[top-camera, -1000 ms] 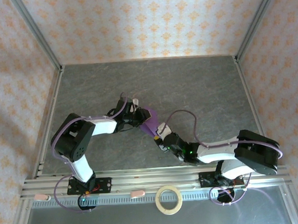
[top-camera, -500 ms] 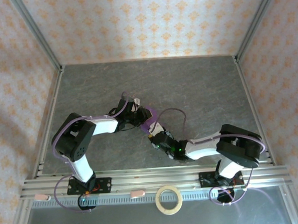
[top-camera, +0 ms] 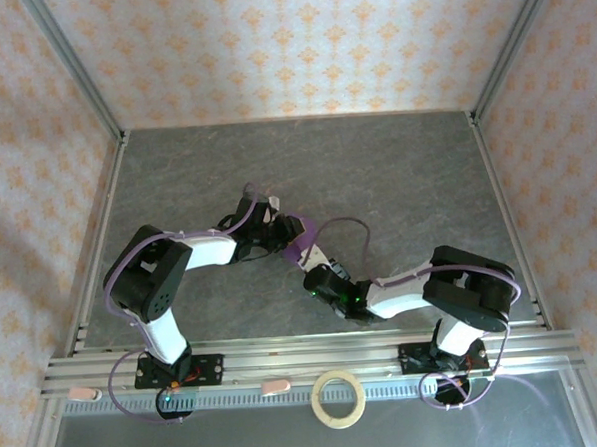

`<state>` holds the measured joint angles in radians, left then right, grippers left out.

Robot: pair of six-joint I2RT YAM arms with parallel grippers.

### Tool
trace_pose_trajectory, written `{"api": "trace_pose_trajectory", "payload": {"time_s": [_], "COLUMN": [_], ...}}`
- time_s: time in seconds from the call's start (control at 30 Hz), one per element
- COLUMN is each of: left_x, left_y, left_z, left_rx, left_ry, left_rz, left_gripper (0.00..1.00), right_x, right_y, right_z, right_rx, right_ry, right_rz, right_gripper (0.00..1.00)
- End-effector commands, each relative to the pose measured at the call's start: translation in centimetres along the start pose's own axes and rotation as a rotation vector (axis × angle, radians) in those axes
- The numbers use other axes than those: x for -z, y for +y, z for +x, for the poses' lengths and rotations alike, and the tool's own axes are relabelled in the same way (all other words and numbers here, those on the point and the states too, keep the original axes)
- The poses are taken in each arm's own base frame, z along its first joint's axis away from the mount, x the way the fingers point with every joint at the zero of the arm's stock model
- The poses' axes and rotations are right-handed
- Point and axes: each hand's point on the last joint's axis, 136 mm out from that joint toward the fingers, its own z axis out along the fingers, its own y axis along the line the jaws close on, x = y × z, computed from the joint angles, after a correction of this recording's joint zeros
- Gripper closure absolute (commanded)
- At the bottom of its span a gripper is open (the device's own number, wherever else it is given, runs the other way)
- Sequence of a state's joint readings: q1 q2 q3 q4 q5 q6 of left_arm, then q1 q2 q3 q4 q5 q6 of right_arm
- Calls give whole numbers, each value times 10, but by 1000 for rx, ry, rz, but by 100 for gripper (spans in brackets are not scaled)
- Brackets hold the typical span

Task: Fold a paper plane with a square sheet of paper (pick it up from the middle)

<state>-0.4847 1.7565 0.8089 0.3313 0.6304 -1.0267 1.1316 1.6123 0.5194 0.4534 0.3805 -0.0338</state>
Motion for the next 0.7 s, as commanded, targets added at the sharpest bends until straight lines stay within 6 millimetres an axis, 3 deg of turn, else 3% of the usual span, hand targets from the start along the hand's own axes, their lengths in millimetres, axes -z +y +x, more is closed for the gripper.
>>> {"api": "trace_pose_trajectory", "payload": {"time_s": [0.0, 0.17, 0.5, 0.67], "left_x": [3, 5, 5, 5], "left_y": [-9, -5, 0, 6], "left_z": [-5, -5, -9, -10], "left_rx": [-26, -31, -49, -57], "left_ry": [-25, -37, -50, -56], "left_rz": [-8, -28, -68, -102], "left_gripper": [70, 66, 60, 76], "right_x": [5, 8, 14, 12], "right_y": [0, 0, 4, -3], "right_z": [-1, -1, -4, -3], "right_rx": [-39, -65, -66, -45], "right_ry": [-17, -29, -57, -64], "right_rz": [-31, -87, -186, -156], "right_gripper": [88, 95, 96, 93]}}
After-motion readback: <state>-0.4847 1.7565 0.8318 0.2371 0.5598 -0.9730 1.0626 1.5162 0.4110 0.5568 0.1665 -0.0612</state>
